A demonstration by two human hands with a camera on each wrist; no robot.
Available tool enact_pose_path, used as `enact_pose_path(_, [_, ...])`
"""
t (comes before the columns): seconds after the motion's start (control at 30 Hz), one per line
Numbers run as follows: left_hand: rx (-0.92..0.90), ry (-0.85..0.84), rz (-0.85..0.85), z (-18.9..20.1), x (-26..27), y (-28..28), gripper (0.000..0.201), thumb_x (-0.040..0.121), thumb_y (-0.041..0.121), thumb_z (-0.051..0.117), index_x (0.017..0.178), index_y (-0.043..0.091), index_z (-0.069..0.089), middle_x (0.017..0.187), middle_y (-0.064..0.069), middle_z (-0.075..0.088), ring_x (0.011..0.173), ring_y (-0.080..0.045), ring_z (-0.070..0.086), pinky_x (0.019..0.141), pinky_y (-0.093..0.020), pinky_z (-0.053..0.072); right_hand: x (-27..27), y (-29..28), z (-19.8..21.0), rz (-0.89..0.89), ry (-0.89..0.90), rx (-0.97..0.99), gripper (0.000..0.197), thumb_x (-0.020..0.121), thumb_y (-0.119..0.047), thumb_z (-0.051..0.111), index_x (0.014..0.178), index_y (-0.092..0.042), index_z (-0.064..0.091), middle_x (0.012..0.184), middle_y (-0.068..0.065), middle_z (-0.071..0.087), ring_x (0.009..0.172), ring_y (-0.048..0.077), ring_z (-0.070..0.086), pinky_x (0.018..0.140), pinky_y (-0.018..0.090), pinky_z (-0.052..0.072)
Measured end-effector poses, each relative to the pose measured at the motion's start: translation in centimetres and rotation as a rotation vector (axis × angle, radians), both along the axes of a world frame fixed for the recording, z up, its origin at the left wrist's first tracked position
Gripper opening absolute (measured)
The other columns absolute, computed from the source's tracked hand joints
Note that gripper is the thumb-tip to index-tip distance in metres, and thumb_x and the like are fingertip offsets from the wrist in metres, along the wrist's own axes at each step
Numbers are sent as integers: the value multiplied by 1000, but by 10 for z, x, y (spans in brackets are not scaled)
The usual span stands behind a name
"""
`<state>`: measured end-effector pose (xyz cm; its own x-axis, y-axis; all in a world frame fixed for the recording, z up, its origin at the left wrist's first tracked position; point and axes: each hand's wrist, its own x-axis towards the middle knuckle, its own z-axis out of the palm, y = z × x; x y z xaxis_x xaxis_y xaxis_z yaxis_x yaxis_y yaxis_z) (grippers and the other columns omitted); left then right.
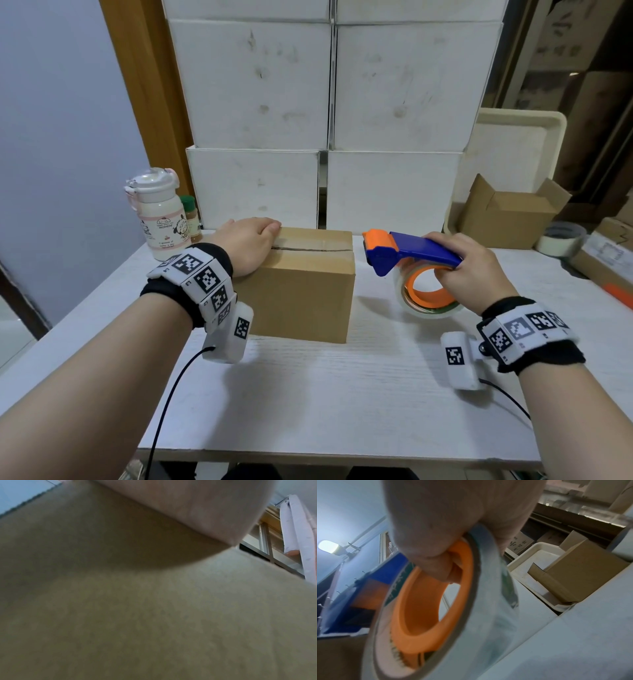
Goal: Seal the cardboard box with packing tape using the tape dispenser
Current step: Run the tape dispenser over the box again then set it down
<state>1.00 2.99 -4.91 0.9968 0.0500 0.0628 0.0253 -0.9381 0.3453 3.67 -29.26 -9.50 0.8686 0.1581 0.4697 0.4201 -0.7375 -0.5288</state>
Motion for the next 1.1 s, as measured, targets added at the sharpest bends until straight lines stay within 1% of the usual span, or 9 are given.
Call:
enact_pose_path(0.13, [4,3,-6,0,1,0,45,103,37,20,142,26,38,148,1,40,138,-21,35,119,-39,19,2,2,0,8,69,-29,53,77,5,55,122,-21,59,101,3,56,91,17,51,81,24,35])
enact_pose_path(0.27, [-16,15,12,1,4,10,45,101,42,23,140,28,41,146,1,43,134,-23,39,115,-41,26,0,8,2,40,107,-49,51,79,-6,59,127,-22,54,107,2,53,95,15,50,85,22,34])
enact_pose_path(0.43, [-59,21,49,5,0,25,45,100,41,27,139,26,43,145,0,45,132,-23,41,114,-38,29,4,25,-2,100,128,-30,52,79,-11,60,129,-23,51,110,2,54,98,14,51,86,21,34])
enact_pose_path(0.57, [-100,25,60,8,-2,26,43,102,35,29,139,20,44,144,-2,46,132,-22,41,111,-34,27,4,35,-5,131,143,-5,57,73,-22,57,129,-23,49,112,-1,53,104,15,50,89,23,37])
enact_pose_path(0.67, [-82,-3,68,10,2,24,41,101,34,32,137,22,45,143,-2,47,133,-24,41,115,-37,27,4,36,-7,139,161,-4,62,68,-28,51,129,-25,48,114,-4,53,108,13,48,91,23,37])
enact_pose_path(0.77, [-47,-43,60,13,3,9,38,99,36,36,135,32,45,148,1,41,141,-27,30,118,-46,22,3,36,-8,142,179,5,61,68,-28,50,129,-26,48,115,-5,53,109,12,47,91,24,38])
enact_pose_path(0.83, [-40,-68,4,15,3,-12,37,99,33,35,134,33,45,149,4,39,143,-26,24,119,-44,17,3,37,-8,147,188,10,60,68,-28,50,128,-26,48,114,-5,53,108,13,47,90,24,39])
enact_pose_path(0.97, [-102,-91,-120,10,7,-54,38,101,24,30,133,24,50,142,2,47,135,-18,38,120,-37,16,3,37,-7,157,188,30,57,71,-25,53,128,-26,49,114,-3,53,109,13,48,92,26,40])
enact_pose_path(1.1, [-122,-56,-148,-1,9,-55,40,102,28,27,136,22,48,143,3,47,134,-18,40,118,-37,21,3,34,-7,165,220,83,52,78,-12,60,127,-26,51,115,-3,54,109,15,50,93,28,42])
